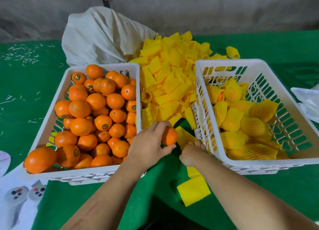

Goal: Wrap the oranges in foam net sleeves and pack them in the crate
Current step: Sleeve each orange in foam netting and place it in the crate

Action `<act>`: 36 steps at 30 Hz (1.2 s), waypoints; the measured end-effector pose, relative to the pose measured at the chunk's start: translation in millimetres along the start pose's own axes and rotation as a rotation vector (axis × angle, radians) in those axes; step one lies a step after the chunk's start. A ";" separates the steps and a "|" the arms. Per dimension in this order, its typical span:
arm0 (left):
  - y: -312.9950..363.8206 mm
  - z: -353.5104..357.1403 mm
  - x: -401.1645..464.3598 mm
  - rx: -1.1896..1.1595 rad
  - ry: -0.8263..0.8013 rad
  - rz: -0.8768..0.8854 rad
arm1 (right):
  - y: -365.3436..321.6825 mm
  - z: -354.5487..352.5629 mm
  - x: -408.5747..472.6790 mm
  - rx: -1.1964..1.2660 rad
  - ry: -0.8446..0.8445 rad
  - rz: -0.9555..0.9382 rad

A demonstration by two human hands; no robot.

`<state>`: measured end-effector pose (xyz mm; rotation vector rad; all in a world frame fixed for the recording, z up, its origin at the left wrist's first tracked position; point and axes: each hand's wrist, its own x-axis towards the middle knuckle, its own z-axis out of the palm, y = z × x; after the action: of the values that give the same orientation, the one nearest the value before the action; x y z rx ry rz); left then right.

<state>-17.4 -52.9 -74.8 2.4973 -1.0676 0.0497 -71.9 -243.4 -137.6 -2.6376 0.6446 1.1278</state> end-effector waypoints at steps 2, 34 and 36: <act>0.5 -0.2 0.4 -0.040 0.007 -0.027 | 2.2 0.5 5.5 -0.046 0.013 -0.030; -3.5 -6.4 0.6 -0.342 0.024 -0.160 | -10.1 -27.3 -12.2 1.321 0.595 -0.337; -2.7 -8.0 1.4 -0.392 0.026 -0.178 | -13.9 -42.0 -26.4 1.668 0.399 -0.413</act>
<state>-13.5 -49.0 -68.2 2.2151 -0.7555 -0.1634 -54.8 -237.4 -89.4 -1.3125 0.5981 -0.1986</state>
